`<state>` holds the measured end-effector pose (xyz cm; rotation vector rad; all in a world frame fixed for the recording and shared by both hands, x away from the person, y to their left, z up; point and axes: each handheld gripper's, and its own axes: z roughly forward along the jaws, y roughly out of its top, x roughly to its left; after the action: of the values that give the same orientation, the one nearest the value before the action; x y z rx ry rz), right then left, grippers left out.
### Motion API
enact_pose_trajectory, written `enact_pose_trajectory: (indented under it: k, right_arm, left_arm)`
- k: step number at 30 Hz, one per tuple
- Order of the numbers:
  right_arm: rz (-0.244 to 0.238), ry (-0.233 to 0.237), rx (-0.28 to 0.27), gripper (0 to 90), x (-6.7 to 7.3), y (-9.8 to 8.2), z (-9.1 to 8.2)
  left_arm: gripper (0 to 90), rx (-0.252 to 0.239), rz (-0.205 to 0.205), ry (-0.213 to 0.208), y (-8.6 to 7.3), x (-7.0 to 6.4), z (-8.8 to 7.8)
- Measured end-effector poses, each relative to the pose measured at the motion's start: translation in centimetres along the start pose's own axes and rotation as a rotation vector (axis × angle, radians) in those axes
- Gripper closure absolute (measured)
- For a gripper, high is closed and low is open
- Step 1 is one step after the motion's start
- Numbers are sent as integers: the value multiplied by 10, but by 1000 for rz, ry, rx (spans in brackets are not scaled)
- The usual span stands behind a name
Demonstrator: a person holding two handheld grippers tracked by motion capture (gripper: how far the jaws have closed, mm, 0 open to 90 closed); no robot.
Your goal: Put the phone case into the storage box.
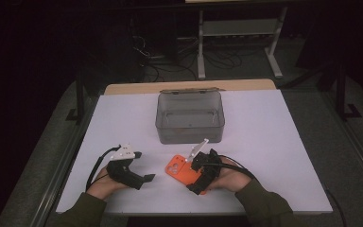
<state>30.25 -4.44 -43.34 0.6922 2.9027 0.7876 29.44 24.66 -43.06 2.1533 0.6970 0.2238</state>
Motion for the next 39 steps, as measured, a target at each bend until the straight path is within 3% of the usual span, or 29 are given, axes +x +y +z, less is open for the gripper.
enact_pose_trajectory:
  k: [19,39]
  right_arm:
    - [0,4,40,12,1,-1,3]
    - [-27,-30,63,58,4,-2,5]
  left_arm:
    - [0,-5,-3,-1,0,-1,0]
    - [0,-2,-3,0,0,-1,0]
